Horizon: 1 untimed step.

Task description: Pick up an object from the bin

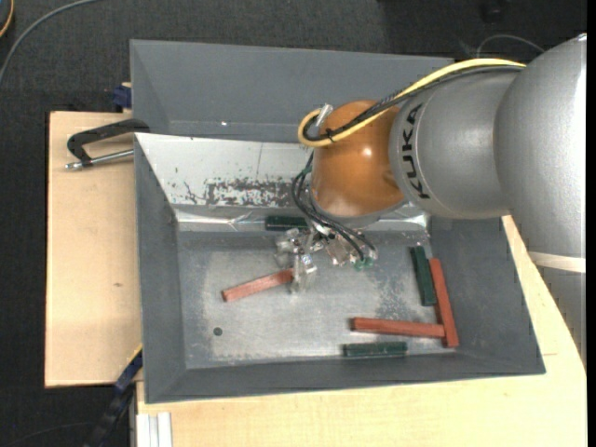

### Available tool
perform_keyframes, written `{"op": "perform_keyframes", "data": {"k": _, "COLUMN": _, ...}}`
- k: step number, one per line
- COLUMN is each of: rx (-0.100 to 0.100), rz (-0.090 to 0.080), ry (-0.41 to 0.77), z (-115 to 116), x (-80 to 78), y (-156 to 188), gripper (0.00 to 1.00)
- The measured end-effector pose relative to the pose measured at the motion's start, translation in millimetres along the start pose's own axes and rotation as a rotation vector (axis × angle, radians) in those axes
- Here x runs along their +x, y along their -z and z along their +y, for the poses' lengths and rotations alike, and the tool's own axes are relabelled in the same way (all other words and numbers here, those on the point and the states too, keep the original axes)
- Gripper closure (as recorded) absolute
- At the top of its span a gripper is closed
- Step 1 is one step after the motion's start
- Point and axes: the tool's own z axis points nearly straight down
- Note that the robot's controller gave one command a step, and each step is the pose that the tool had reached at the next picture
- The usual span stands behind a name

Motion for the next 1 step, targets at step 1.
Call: {"op": "perform_keyframes", "data": {"k": 1, "rx": 0.003, "rz": -0.009, "ry": 0.041, "z": 14.2, "x": 5.7, "y": 147.1, "gripper": 1.00}}
